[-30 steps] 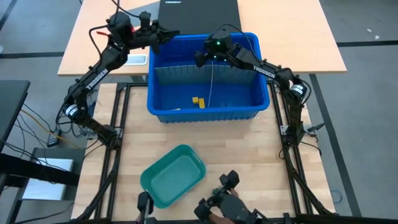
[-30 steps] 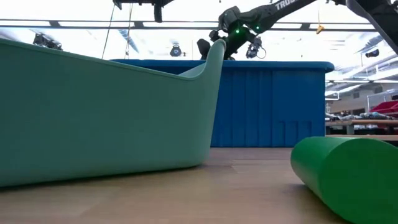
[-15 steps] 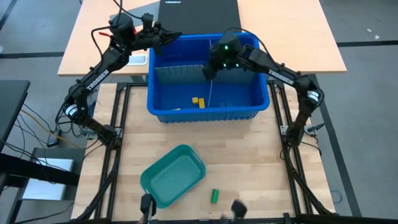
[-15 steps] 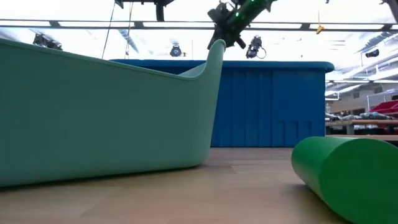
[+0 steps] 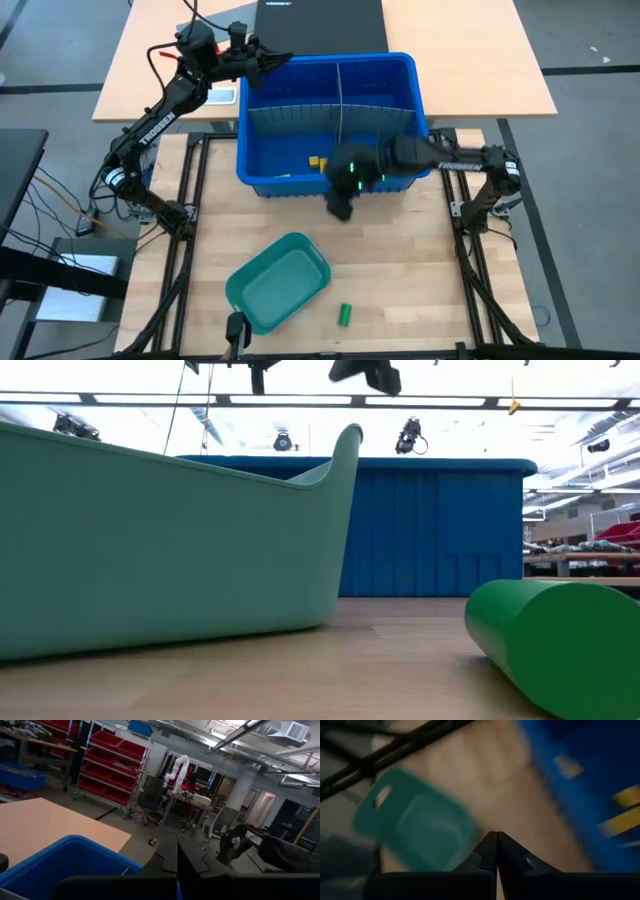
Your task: Sort Items/Unsort Items
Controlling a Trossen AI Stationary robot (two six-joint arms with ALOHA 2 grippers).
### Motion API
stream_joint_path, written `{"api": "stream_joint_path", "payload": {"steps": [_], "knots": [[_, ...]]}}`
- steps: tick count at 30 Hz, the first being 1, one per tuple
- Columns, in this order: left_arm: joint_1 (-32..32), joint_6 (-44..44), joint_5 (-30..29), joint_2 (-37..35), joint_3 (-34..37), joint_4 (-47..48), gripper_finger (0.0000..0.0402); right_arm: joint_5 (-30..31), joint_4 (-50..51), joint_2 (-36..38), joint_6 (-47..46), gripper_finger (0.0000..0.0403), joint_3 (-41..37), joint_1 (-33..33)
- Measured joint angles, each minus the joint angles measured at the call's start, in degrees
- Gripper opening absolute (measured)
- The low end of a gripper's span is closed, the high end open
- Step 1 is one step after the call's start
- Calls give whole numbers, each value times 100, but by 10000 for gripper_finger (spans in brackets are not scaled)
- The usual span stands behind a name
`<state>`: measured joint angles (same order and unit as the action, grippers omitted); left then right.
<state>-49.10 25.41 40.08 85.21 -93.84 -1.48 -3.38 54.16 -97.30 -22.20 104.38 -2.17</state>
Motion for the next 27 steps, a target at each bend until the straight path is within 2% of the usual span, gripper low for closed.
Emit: {"api": "stream_joint_path", "payload": {"steps": [4,12,19,27], "knots": [[0,-5,120,0,0,4,1,-131,10,0,-216,12,-172,891],[0,-140,267,2,0,13,1,-60,-42,0,340,20,-827,2407],[0,-122,470,2,0,14,1,-14,-1143,-4,339,50,-1666,2838],[0,-120,769,2,0,15,1,-9,-1680,-7,1270,143,-2401,2930]]}}
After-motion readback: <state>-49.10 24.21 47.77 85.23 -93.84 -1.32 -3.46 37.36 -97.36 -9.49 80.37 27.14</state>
